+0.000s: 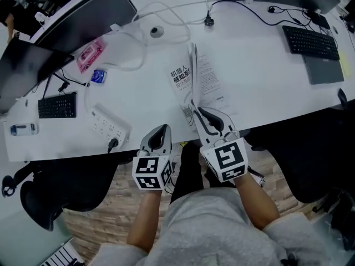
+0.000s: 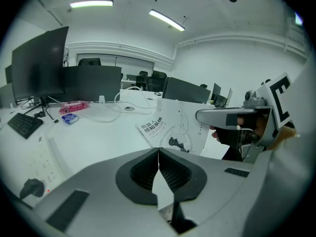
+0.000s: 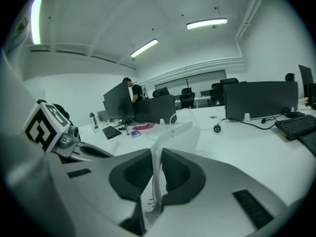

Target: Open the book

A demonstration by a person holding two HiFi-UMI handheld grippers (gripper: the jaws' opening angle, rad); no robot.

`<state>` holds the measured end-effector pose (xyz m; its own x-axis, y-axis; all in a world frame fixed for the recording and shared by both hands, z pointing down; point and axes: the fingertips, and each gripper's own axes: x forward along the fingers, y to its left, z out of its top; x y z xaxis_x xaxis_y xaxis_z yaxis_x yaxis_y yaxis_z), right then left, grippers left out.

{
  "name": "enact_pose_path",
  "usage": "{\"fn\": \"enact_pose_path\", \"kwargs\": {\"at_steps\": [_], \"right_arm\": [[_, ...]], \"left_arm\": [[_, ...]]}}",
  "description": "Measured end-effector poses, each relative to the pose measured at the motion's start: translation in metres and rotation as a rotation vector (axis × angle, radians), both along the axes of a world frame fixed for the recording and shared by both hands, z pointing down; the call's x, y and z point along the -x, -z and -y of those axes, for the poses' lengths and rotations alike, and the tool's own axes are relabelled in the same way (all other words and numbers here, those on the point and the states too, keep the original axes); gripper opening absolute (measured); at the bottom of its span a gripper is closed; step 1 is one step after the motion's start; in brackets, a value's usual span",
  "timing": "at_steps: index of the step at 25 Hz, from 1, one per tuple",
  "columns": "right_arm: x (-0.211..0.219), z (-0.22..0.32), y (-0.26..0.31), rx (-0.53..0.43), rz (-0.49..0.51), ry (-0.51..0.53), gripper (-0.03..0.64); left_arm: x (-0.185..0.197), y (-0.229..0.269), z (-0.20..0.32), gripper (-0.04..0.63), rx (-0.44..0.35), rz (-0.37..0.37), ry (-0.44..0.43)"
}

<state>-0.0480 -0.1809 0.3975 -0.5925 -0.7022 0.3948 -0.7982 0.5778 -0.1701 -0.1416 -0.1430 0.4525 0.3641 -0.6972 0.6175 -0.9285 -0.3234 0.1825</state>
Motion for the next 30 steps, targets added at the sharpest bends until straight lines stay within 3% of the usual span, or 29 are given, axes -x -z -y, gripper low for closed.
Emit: {"fn": "enact_pose_path", "kwargs": {"at_steps": [8,12,21,25,30], "right_arm": [[0.061,-0.023,0.011,-0.026,0.0,0.19,0.051],[0.092,-0.042,0.003,0.012,0.018,0.295,0.051],[0.134,-0.055,-0.053,0.284,0.198,0.338,0.059],[0.147,-0.064,-0.077,0.394,0.239,0.358,0.135],[0.161,-0.077,-0.099,0.535,0.25,0.436,0.179]], "left_arm": [[0.044,0.013,-0.022,0.011,-0.011,0.005,0.116],[0.06,0.015,-0.03,0.011,-0.008,-0.003,0.162],[0.08,0.014,-0.037,0.011,-0.004,-0.013,0.208],[0.08,0.014,-0.036,0.011,-0.006,-0.015,0.206],[0.079,0.014,-0.036,0.011,-0.007,-0.015,0.2]]}}
